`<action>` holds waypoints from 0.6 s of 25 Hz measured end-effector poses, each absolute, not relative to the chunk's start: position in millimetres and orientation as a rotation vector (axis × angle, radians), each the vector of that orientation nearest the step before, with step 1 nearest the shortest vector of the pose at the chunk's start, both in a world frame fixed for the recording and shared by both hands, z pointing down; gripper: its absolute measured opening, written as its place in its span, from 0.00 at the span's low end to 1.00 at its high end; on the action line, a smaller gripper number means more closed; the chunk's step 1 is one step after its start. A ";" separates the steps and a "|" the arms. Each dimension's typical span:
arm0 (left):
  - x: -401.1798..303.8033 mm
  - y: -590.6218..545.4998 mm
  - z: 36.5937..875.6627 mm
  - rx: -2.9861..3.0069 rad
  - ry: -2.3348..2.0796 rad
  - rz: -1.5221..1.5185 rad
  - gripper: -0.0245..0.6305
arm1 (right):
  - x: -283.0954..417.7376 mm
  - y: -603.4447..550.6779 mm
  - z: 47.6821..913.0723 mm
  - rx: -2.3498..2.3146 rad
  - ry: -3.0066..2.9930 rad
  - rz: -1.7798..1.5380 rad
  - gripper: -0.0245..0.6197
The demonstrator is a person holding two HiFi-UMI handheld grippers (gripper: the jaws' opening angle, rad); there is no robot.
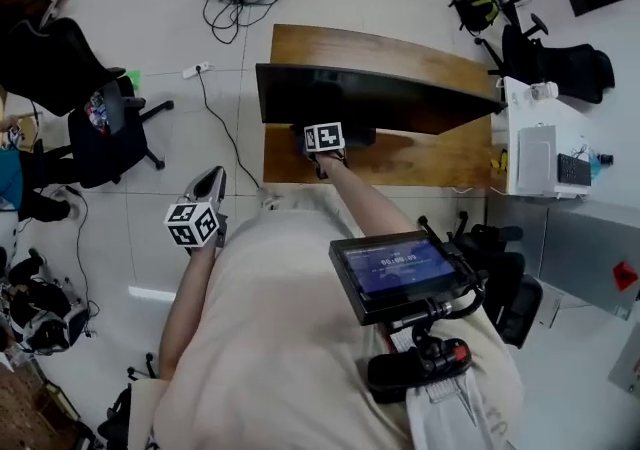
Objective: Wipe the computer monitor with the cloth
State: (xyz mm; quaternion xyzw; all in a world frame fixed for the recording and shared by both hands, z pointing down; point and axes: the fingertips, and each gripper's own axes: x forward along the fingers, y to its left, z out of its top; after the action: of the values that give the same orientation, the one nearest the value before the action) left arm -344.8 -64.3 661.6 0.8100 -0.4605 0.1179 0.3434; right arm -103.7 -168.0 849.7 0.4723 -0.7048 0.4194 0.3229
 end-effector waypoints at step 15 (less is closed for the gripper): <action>-366.2 -38.1 664.6 2.035 -1.278 0.298 0.04 | -157.8 -171.1 864.4 1.150 -1.867 1.133 0.22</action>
State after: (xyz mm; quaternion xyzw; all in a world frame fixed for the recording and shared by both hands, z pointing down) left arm -366.2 -38.1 664.6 0.7866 -0.4940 0.1152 0.3522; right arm -157.8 -171.1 864.4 0.4397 -0.7139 0.4332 0.3306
